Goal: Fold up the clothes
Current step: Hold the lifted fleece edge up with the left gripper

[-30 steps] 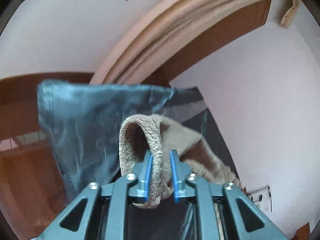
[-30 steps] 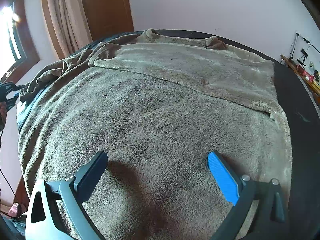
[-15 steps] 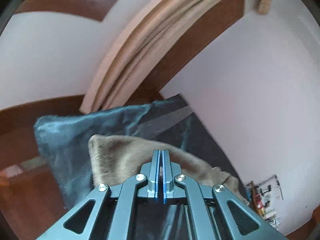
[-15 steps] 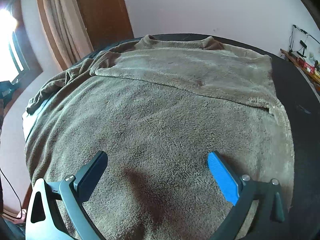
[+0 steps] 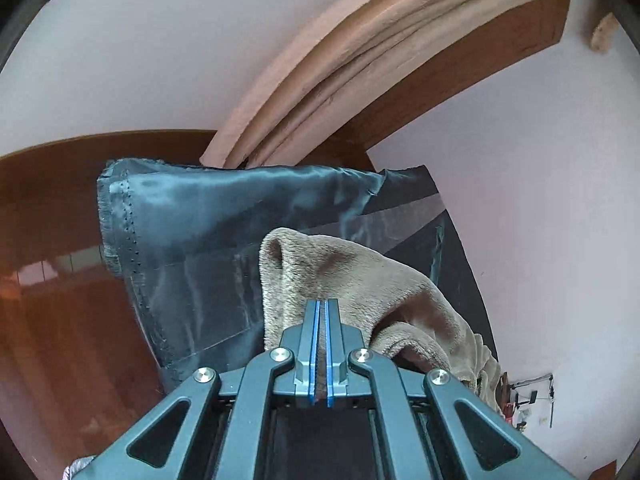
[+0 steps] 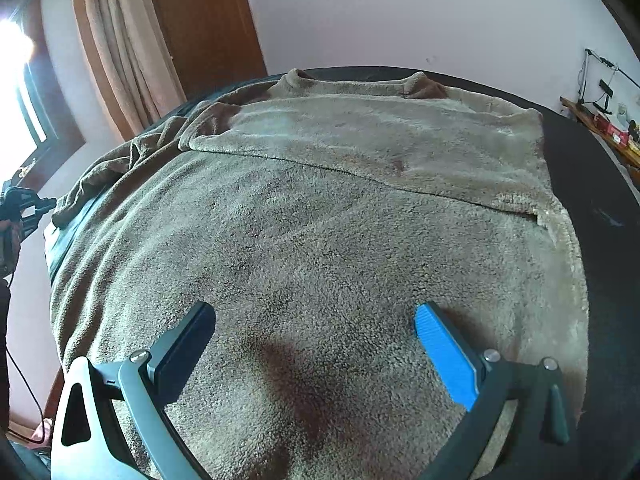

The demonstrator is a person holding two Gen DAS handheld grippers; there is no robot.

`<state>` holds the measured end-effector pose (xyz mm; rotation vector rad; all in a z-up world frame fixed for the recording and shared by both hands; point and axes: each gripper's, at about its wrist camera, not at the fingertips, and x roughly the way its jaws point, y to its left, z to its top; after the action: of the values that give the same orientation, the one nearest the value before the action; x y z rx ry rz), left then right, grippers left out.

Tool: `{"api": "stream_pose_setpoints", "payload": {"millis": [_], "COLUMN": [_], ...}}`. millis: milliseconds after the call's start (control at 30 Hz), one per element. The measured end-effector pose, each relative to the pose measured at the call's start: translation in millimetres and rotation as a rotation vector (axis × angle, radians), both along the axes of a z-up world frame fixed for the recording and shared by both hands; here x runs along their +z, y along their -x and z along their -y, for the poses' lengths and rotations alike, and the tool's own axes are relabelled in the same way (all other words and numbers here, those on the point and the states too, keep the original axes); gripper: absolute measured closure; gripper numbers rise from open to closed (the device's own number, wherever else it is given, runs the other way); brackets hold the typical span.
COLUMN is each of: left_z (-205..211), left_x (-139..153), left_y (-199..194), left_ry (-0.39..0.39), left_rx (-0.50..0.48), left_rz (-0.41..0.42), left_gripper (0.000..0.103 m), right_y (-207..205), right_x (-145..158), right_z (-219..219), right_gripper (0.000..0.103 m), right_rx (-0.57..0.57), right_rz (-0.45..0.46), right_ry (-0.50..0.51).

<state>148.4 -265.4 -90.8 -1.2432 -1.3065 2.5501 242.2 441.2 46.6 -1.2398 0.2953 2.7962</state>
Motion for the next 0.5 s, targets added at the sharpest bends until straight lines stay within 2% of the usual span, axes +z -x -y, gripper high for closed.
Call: {"api": "stream_pose_setpoints", "payload": {"millis": [500], "left_z": [14.6], "left_x": [-12.1], "left_y": [-8.4], "left_ry": [-0.064], "left_rx": [0.012], "left_rz": [0.017], "left_gripper": [0.101], "right_y": [0.9], "right_x": [-2.1], "right_z": [1.4], "right_gripper": [0.002], "right_rx": [-0.001], "right_rz": [0.015], "right_ry": [-0.021]}}
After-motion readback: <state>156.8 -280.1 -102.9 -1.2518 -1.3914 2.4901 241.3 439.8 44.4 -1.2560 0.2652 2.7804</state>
